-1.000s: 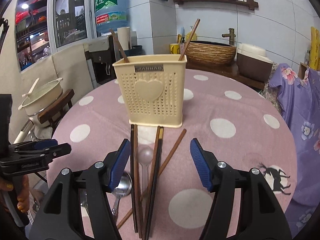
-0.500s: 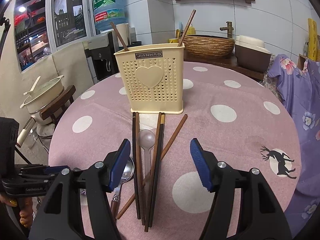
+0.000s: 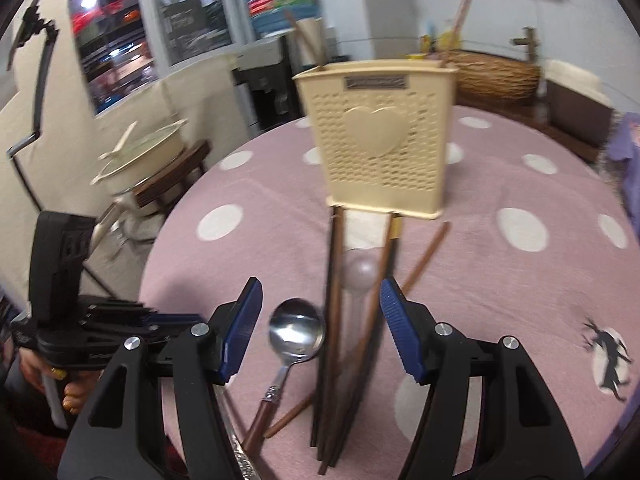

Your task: Organize utensils

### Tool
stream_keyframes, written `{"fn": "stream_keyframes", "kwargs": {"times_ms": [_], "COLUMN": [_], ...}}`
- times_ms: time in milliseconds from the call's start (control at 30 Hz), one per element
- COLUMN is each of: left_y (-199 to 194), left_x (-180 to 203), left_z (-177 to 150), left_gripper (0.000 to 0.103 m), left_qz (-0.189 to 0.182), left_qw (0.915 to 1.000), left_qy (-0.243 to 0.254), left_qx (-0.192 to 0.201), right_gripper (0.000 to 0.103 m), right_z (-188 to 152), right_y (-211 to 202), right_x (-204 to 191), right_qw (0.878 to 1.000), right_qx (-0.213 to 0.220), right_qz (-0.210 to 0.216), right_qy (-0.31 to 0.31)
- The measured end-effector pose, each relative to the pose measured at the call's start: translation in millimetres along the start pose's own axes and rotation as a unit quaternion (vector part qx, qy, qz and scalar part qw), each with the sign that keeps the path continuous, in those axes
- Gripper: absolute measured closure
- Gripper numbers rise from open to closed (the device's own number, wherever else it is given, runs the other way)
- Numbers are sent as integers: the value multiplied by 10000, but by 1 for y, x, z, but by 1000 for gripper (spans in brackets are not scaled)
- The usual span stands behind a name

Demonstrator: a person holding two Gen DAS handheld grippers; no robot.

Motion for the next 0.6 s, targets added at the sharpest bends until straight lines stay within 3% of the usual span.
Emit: {"fn": "stream_keyframes", "kwargs": {"times_ms": [167, 300, 600], "left_y": [1, 0, -10], "left_x": [0, 1, -4], "left_z": [-3, -2, 9], "left_gripper": [95, 95, 97], "left_qz": [-183, -208, -153], "left_qw": [9998, 9998, 9998], "left_qy": [-12, -3, -35], "left_qx": [-63, -71, 75], "right_gripper": [54, 61, 78], "right_z": [4, 6, 3], "right_y": [21, 35, 67], "right_x": [-7, 2, 4], "right_qw": [9973, 9951, 9885], "right_qx": [-440, -741, -1202], "right_qz": [220, 443, 514], "right_qy": [-537, -489, -765]}}
Point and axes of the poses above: each gripper's, at about its wrist camera, not at the fingertips, and y roughly the way its jaws point, x to its right, z to its top, the point moved 5 cm from there along y, roughly the way its jaws point, and after that the axes turned 13 degrees about -x, right-handed, at the moved point
